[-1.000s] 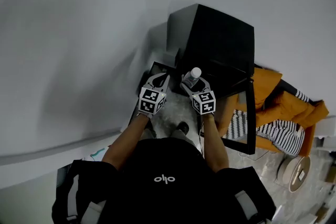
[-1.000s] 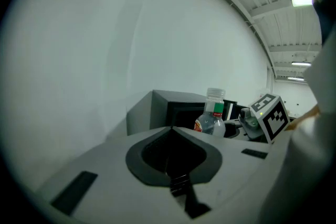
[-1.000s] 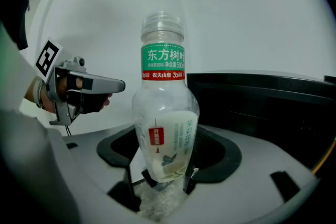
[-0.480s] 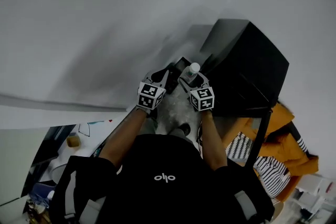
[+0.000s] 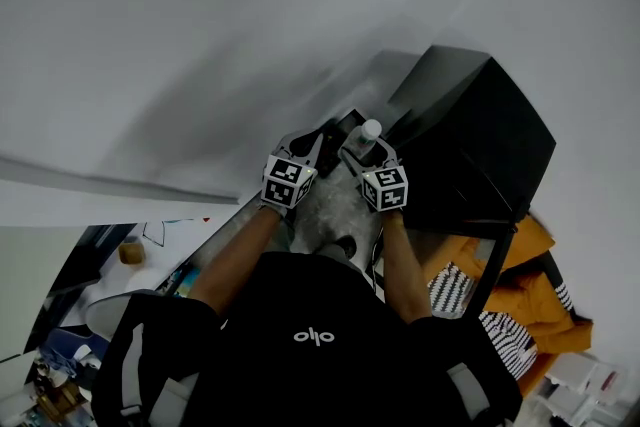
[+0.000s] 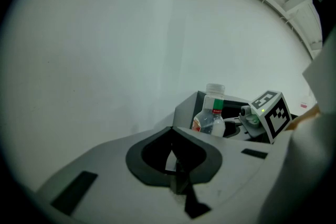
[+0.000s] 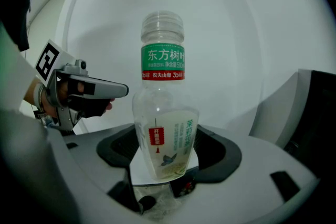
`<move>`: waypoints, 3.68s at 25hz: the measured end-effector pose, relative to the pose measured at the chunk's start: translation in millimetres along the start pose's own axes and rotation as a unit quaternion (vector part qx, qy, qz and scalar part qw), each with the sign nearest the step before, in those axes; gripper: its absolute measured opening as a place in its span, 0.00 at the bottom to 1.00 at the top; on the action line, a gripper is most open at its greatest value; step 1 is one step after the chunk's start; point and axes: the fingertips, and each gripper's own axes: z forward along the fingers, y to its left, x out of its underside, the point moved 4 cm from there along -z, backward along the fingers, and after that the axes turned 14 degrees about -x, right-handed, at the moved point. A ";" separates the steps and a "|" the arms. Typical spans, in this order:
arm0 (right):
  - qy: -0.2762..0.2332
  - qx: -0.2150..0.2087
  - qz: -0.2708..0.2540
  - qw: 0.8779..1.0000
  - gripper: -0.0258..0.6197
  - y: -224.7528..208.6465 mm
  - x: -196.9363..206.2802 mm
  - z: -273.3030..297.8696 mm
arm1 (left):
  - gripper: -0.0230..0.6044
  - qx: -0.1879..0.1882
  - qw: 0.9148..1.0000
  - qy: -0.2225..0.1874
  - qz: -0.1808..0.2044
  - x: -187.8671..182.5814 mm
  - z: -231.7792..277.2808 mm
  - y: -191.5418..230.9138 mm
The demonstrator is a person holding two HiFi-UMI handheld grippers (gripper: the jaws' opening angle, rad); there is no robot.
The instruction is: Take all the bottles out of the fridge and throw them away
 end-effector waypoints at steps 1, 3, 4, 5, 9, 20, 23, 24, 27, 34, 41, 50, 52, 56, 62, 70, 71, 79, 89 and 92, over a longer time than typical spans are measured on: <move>0.001 -0.001 0.000 1.000 0.54 -0.9 0.2 0.8 | 0.05 -0.001 1.000 0.001 0.000 0.6 1.4 0.0; 0.001 -0.003 -0.001 1.000 0.54 -3.6 0.5 1.2 | 0.05 -0.001 1.000 0.002 -0.001 0.4 4.6 -1.1; 0.001 -0.003 0.000 1.000 0.54 -5.4 0.6 0.9 | 0.05 -0.001 1.000 0.002 -0.001 -0.1 6.4 -2.2; 0.001 -0.003 0.000 1.000 0.54 -7.3 0.9 0.6 | 0.05 -0.001 1.000 0.002 -0.001 -0.5 8.2 -3.5; 0.002 -0.006 0.004 1.000 0.54 -13.7 2.8 0.5 | 0.05 -0.005 1.000 0.004 -0.001 -0.5 14.0 -7.4; 0.016 -0.024 0.020 0.999 0.54 -58.7 57.8 47.1 | 0.05 -0.003 0.999 0.032 -0.005 51.9 73.9 -13.0; 0.018 -0.025 0.016 0.999 0.54 -79.2 84.4 70.5 | 0.05 -0.001 1.000 0.031 -0.003 79.6 103.8 -11.1; 0.018 -0.025 0.016 0.999 0.54 -85.5 94.9 78.8 | 0.05 0.000 1.000 0.030 -0.003 89.8 112.9 -9.4; 0.016 -0.022 0.014 1.000 0.54 -111.5 126.2 107.7 | 0.05 0.000 1.000 0.019 -0.005 118.2 146.0 -0.9; 0.025 -0.014 0.017 0.999 0.54 -172.2 219.0 185.8 | 0.05 0.000 1.000 0.006 0.014 194.5 225.1 24.4; 0.018 -0.026 0.025 0.999 0.55 -195.1 254.7 234.0 | 0.05 -0.005 1.000 0.025 0.011 244.8 256.4 47.3; 0.038 -0.013 0.050 0.998 0.57 -169.7 193.5 203.8 | 0.05 0.020 0.999 0.047 -0.001 186.9 233.2 58.4; 0.037 -0.002 0.055 0.998 0.57 -158.4 165.8 183.5 | 0.05 0.032 0.998 0.052 -0.001 162.0 223.6 54.1; 0.027 0.016 0.064 0.997 0.55 -135.8 103.3 140.3 | 0.05 0.052 0.997 0.060 0.002 107.2 201.9 43.6; -0.007 0.095 0.077 0.992 0.17 -109.9 15.6 66.5 | 0.05 0.097 0.994 0.052 0.013 17.1 168.1 17.0; -0.049 0.161 0.076 0.983 0.05 -78.7 -30.2 8.9 | 0.05 0.143 0.989 0.021 0.022 -32.0 135.4 -10.7; -0.052 0.168 0.078 0.981 0.05 -75.3 -30.7 1.9 | 0.05 0.147 0.989 0.019 0.022 -34.1 130.9 -14.2; -0.071 0.234 0.092 0.965 0.05 -37.9 -23.5 -47.2 | 0.05 0.198 0.980 0.009 0.013 -37.7 95.6 -29.5; -0.094 0.278 0.092 0.952 0.05 18.2 7.5 -117.1 | 0.05 0.234 0.972 -0.008 0.036 -24.9 28.9 -73.3; -0.099 0.282 0.092 0.950 0.05 36.5 21.4 -149.7 | 0.05 0.228 0.973 -0.015 0.038 -19.8 0.8 -95.5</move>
